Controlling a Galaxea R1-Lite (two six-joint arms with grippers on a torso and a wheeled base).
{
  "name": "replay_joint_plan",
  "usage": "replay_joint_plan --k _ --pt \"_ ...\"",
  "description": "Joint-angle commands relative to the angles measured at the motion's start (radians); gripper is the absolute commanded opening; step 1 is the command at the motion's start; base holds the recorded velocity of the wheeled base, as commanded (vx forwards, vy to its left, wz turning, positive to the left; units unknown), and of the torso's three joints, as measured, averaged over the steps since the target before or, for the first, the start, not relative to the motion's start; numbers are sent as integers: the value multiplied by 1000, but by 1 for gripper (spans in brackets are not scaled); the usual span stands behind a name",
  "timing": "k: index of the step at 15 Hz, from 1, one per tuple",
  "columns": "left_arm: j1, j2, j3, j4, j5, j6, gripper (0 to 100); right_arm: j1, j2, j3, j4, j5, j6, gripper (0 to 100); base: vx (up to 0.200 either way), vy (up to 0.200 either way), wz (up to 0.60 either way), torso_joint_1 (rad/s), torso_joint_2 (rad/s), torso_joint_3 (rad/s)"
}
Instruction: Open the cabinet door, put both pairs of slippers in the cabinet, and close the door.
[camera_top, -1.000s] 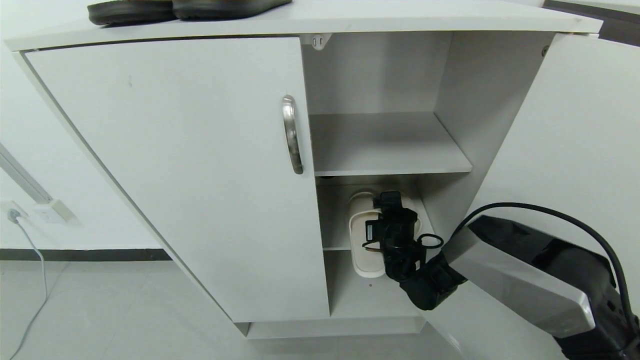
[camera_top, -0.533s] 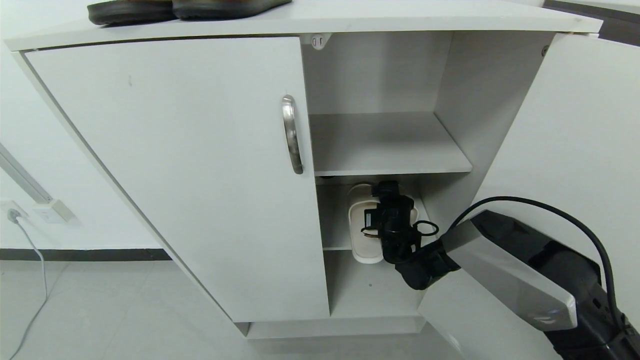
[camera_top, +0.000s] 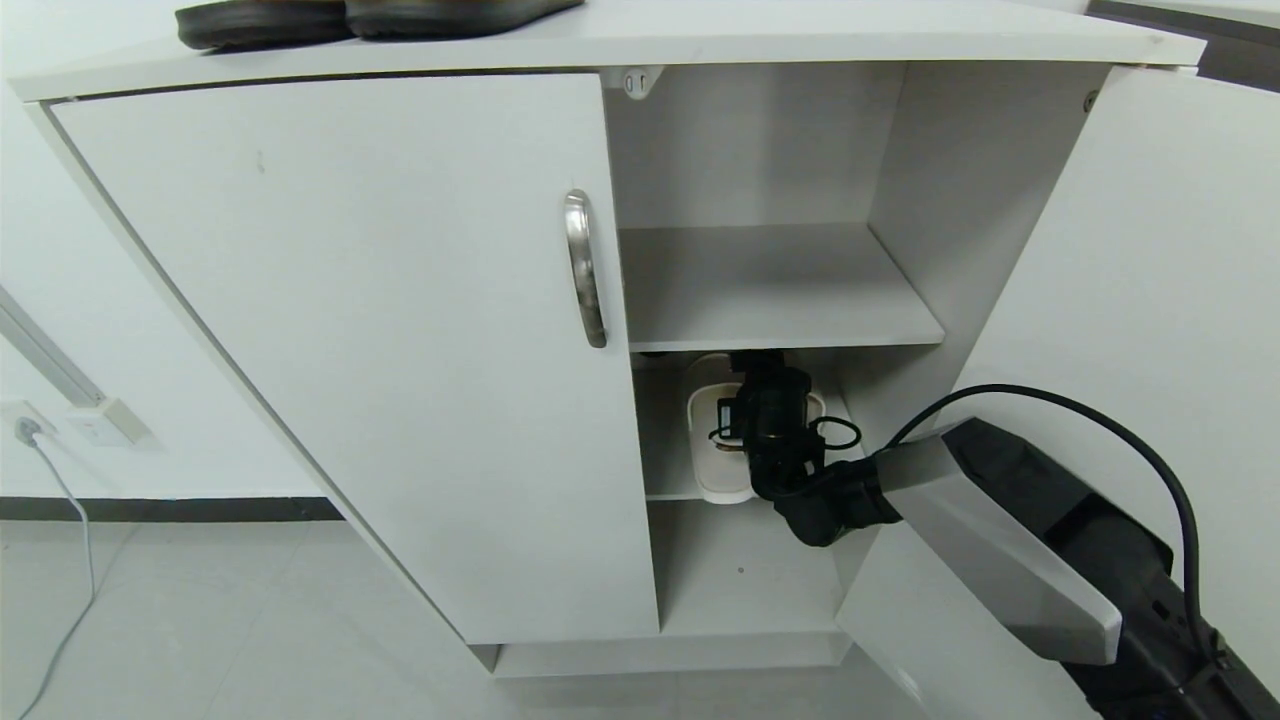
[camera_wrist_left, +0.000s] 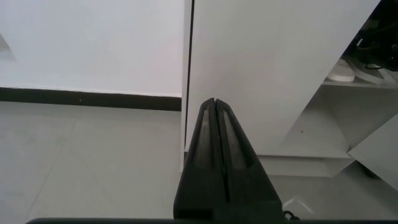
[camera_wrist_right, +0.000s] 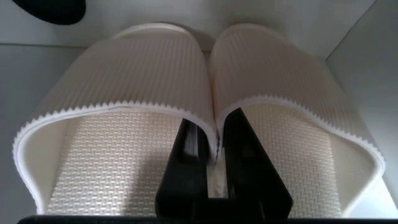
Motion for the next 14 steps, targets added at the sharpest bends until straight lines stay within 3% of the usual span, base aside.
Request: replay_joint_plan --k 1,9,10,14 --pt "2 2 0 0 0 0 0 -1 24 -29 6 0 0 0 0 0 0 0 0 0" --pt "0 2 0 0 1 0 0 -5 37 -40 9 0 0 0 0 0 0 0 0 0" --pt "0 2 0 0 1 0 0 -5 37 -40 9 0 0 100 0 0 0 0 0 0" --pt "0 2 0 -2 1 0 0 -5 30 2 7 -3 -3 100 0 0 0 0 0 0"
